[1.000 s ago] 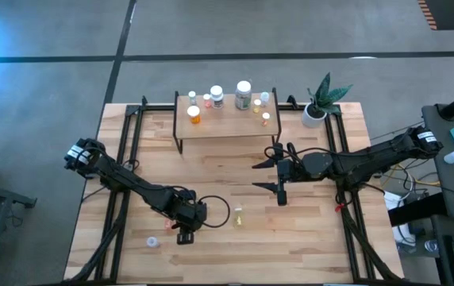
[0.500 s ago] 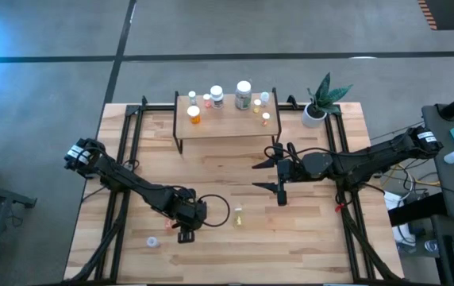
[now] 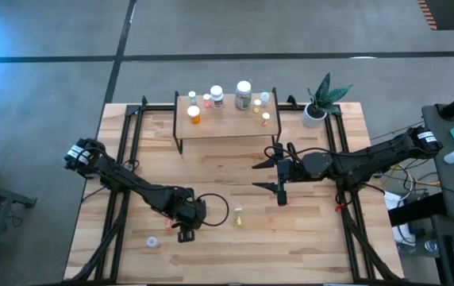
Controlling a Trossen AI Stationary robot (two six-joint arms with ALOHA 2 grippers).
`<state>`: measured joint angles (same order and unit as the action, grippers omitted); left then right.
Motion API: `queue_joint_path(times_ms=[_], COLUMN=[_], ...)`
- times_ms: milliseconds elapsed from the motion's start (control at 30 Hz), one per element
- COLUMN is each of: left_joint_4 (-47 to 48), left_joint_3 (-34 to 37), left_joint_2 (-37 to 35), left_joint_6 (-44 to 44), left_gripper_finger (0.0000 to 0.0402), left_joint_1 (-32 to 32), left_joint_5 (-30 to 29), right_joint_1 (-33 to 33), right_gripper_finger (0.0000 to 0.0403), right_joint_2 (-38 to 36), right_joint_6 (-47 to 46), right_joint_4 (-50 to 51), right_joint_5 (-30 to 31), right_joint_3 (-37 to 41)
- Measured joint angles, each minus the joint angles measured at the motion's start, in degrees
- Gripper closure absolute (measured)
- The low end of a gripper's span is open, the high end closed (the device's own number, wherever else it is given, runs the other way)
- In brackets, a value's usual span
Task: Pick and place medicine bottles onto shelf by color
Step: Put the left yellow medicine bottle on the shelf
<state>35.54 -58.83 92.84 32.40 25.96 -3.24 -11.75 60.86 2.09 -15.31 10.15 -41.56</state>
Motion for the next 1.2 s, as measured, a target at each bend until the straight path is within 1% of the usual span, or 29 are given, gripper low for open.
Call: queue_joint_path(times_ms=[200, 267, 500, 767, 967, 1067, 1200], left_joint_4=[-0.09, -0.06, 0.38, 2.3, 8.04, 9.62, 12.29], left_joint_3=[-0.07, -0.07, -0.43, -1.32, -1.71, -2.58, -5.82], left_joint_2=[0.0, 0.0, -0.45, -5.67, -12.17, -15.31, -17.36], left_joint_6=[0.07, 0.05, -0.19, -1.72, -4.61, -7.97, -13.24], left_gripper_finger=[0.0301, 0.0307, 0.0301, 0.03, 0.03, 0.03, 0.03], left_joint_1=[0.0, -0.07, -0.07, -1.64, -7.18, -11.68, -18.67], left_joint_5=[-0.16, -0.14, -0.12, -0.09, -0.3, -0.38, -0.38], right_joint_1=[0.0, 0.0, 0.0, -0.01, 0.0, 0.0, 0.0], right_gripper_finger=[0.0168, 0.0168, 0.0168, 0.0168, 0.0168, 0.0168, 0.0168], right_joint_2=[0.0, 0.0, 0.0, 0.0, 0.0, 0.0, 0.0], right_joint_6=[0.01, -0.05, -0.13, -0.13, -0.13, -0.02, 0.02], right_joint_4=[0.0, 0.02, 0.0, -0.04, -0.2, -0.22, -0.35], right_joint_5=[0.0, -0.02, -0.01, -0.01, 0.0, -0.02, -0.02], right_joint_3=[0.02, 0.0, 0.02, 0.02, 0.02, 0.02, 0.02])
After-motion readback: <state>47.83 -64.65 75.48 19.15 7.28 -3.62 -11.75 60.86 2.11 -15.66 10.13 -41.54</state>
